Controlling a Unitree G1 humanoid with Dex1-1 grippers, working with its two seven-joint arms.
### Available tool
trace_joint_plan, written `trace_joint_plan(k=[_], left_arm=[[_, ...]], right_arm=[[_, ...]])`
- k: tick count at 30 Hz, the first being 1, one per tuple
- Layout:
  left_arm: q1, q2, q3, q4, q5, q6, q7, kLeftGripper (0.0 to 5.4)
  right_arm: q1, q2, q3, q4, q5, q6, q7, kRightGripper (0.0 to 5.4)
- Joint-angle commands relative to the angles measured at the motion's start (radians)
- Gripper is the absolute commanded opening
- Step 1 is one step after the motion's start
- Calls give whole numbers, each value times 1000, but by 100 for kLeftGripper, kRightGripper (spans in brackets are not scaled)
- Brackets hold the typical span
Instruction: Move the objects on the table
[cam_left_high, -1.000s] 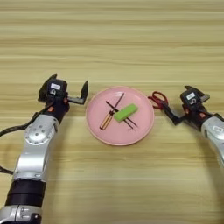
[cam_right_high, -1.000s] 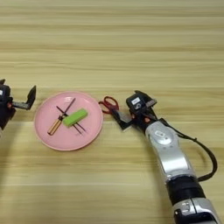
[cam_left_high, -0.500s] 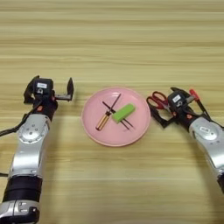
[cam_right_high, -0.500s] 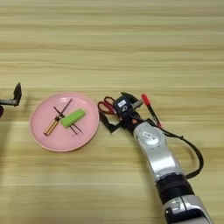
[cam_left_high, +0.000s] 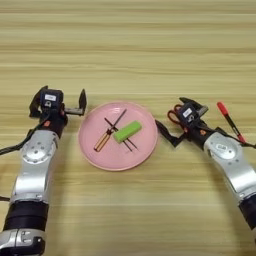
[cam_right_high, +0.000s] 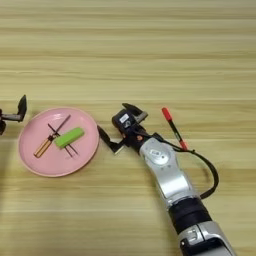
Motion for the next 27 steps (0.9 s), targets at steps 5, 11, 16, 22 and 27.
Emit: trace_joint_plan(k=[5,11,16,22,27], left_arm=[[24,43,-32,-46,-21,2,-119,536],[66,85,-48,-146,-33,32,-204,536],[119,114,-87,-277,-63,87,-289,536],[152,163,-135,-391,-125,214,-416,536],[115,189,-171,-389,-176,362,-496,536]], right_arm=[[-37,-18,-69,22,22,35,-25,540],[-55,-39,-136,44,51,44,-37,540],[-62,-38,-158,45,67,55,-40,540],[-71,-36,-177,34,76,72,-53,540],[-72,-27,-181,20,82,86,-69,540]])
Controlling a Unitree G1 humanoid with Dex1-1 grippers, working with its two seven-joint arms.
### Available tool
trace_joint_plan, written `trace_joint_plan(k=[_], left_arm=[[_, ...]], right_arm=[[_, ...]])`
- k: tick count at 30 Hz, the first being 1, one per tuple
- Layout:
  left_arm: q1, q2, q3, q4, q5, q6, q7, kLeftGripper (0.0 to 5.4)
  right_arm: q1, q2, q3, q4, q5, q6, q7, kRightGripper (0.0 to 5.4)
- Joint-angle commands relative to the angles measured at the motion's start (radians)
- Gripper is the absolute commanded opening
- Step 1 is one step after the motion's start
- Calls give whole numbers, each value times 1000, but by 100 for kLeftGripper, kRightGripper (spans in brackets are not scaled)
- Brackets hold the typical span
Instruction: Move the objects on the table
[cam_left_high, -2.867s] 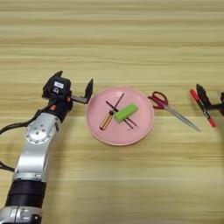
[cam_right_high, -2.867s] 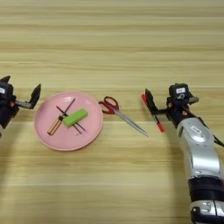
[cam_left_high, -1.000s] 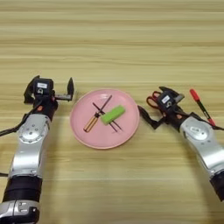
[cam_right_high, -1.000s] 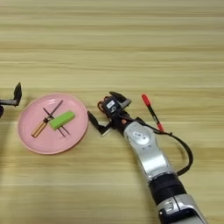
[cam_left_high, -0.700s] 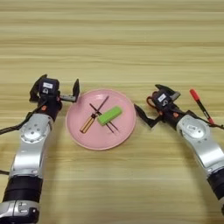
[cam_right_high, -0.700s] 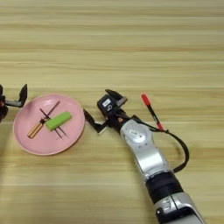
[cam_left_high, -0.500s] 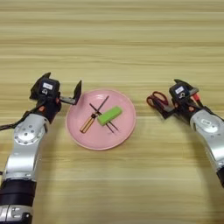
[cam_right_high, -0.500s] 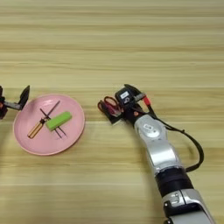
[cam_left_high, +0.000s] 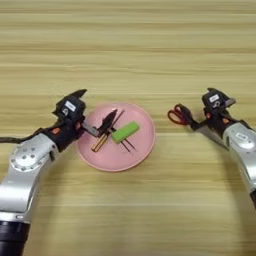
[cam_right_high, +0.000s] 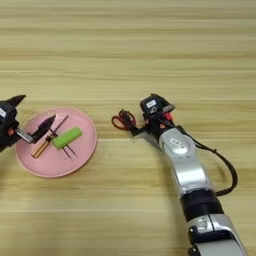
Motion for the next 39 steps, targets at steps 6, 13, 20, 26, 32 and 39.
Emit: trace_joint_plan(k=[6,13,20,26,32,39], left_arm=[[-69,39,-65,-31,-81,185,-119,536],[-125,31,-127,3,-66,219,-143,536],[-163,6,-164,85,-63,205,-149,536],[-187,-7,-171,144,-50,192,-155,536],[-205,-7,-163,195,-48,178,-162,536],[-237,-5,-164,262,-36,161,-177,536]], right_arm=[[-16,18,-4,-33,6,32,-26,540],[-7,23,-9,-54,5,47,-36,540],[-2,20,-12,-67,8,56,-42,540],[1,20,-10,-74,8,61,-42,540],[4,18,-11,-78,9,64,-42,540],[5,18,-12,-81,9,65,-42,540]])
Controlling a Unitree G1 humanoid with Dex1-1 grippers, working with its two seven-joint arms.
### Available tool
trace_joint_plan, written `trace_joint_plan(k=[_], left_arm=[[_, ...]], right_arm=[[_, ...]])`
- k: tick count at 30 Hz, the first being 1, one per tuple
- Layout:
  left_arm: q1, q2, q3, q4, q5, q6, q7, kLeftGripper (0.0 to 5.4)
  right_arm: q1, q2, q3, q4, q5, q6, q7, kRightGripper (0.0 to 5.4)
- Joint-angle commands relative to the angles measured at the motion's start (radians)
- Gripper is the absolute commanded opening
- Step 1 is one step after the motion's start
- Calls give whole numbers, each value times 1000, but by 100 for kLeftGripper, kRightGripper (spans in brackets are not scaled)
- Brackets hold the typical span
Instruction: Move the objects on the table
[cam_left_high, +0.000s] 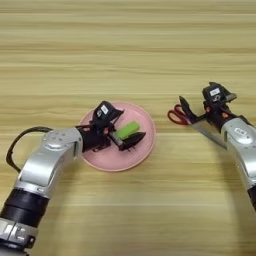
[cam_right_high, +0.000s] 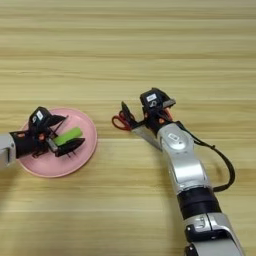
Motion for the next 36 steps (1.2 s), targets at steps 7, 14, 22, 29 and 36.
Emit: trace_joint_plan(k=[7,14,22,29,36], left_arm=[[-39,0,-4,66,17,-18,-27,536],[-25,2,-7,31,13,-13,-32,536],[-22,-1,-16,28,17,-12,-32,536],[-19,5,-22,15,17,-8,-36,536],[-26,-4,-22,52,5,7,-50,536]], right_arm=[[10,-6,-9,-17,6,21,-1,540],[11,-8,-12,-20,6,23,-1,540],[10,-7,-15,-22,6,28,-1,540],[11,-6,-17,-27,5,37,-1,540],[11,-5,-19,-27,6,38,-3,540]])
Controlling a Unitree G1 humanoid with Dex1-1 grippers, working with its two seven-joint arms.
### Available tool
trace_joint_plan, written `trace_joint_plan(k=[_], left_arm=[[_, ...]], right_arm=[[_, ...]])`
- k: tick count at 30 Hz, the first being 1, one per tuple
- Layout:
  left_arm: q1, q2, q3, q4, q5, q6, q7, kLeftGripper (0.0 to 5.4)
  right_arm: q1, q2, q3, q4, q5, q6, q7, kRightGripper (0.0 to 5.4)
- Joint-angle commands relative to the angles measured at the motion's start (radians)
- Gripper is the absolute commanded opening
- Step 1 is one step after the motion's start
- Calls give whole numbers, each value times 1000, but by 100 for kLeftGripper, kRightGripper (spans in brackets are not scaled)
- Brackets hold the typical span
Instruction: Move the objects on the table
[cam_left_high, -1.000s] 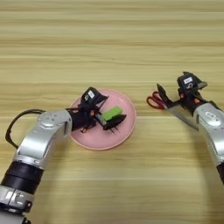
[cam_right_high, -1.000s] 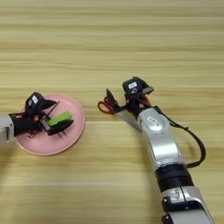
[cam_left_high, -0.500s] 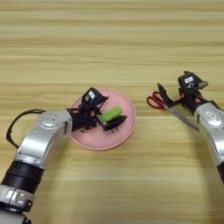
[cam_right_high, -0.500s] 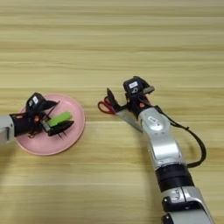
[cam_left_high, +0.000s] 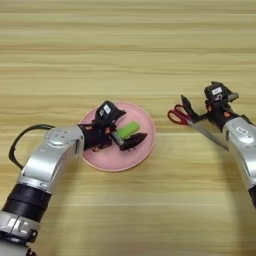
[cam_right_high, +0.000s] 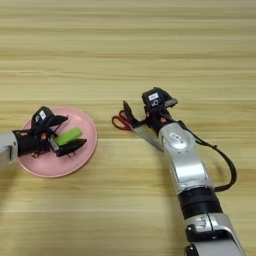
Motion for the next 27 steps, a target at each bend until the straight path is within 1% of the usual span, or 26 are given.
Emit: trace_joint_plan(k=[1,12,19,27], left_arm=[[-8,-3,-4,29,4,19,-12,536],[-21,0,-11,56,17,27,-20,536],[-53,3,-17,111,32,31,-20,536],[-85,6,-24,167,63,28,-25,536]], right_arm=[[9,-5,-6,-12,5,17,-2,540],[11,-5,-7,-17,5,19,-4,540],[12,-5,-8,-21,6,22,-3,540],[12,-2,-7,-30,6,29,-5,540]])
